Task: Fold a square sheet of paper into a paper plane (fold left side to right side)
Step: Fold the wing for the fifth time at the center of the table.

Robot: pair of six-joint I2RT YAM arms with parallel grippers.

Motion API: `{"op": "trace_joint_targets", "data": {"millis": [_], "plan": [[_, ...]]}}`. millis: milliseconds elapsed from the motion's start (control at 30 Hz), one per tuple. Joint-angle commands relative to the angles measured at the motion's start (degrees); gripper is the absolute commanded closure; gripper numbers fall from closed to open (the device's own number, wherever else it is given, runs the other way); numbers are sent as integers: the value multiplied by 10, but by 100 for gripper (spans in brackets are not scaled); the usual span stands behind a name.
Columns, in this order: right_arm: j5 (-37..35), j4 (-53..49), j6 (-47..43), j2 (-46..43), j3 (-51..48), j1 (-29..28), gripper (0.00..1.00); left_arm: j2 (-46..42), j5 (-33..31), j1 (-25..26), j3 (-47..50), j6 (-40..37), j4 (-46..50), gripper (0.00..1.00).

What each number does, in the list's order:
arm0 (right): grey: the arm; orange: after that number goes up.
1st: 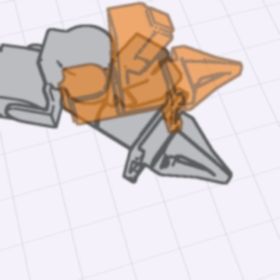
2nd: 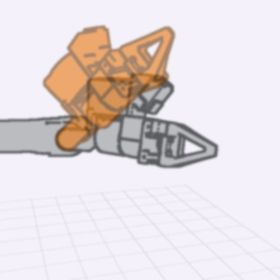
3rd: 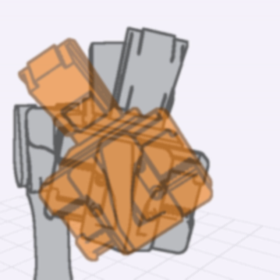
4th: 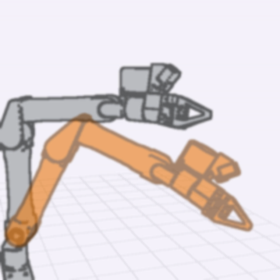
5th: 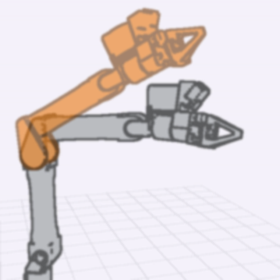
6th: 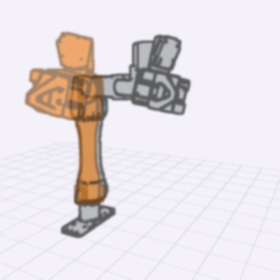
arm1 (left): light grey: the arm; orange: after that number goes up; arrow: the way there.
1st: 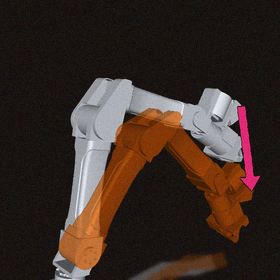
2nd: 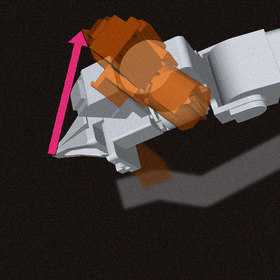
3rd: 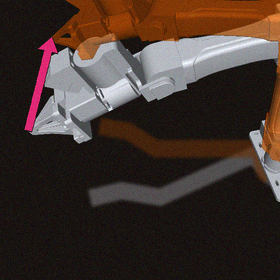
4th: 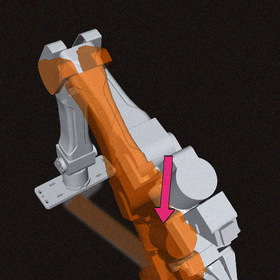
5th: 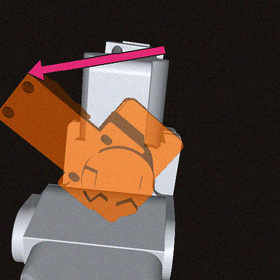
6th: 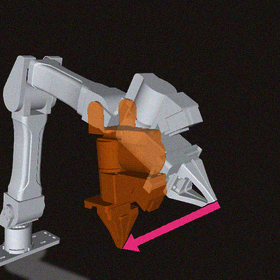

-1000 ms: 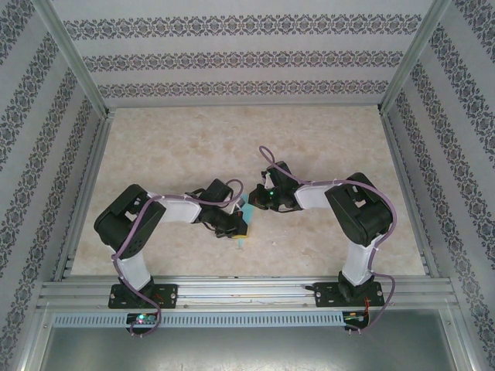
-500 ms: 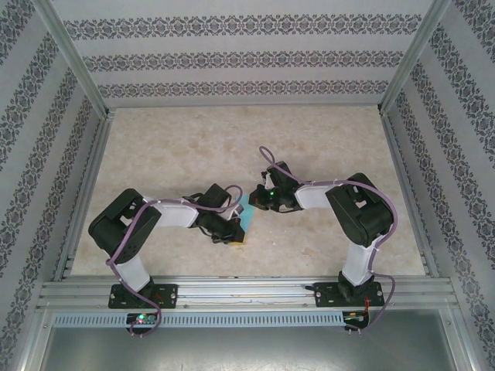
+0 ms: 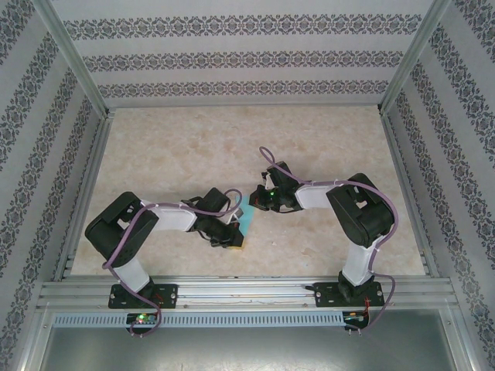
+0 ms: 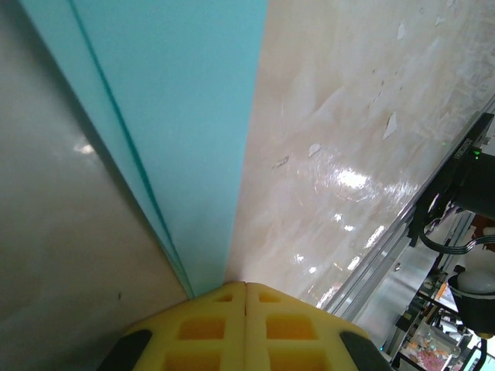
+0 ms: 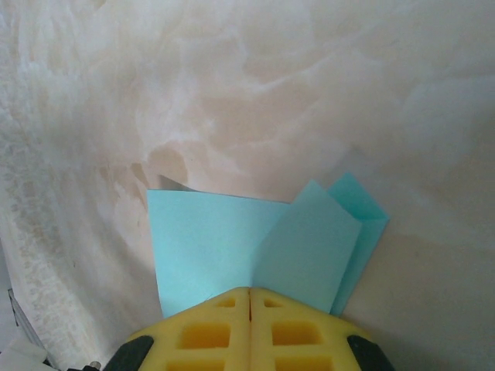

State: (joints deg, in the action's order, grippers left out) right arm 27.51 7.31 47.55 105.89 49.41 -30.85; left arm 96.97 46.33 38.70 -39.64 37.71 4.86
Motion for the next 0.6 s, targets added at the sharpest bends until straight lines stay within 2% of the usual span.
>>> {"op": "trace_joint_targets", "data": {"millis": [0,333,567], "plan": [[-61,-99,-20,23,-18,8,100,0,-3,18,25,1,58,100],[-60,-103,-22,24,-12,6,100,-29,-13,22,27,8,51,100],[-51,-112,-26,22,13,5,100,-92,-53,21,11,-24,74,98]]}}
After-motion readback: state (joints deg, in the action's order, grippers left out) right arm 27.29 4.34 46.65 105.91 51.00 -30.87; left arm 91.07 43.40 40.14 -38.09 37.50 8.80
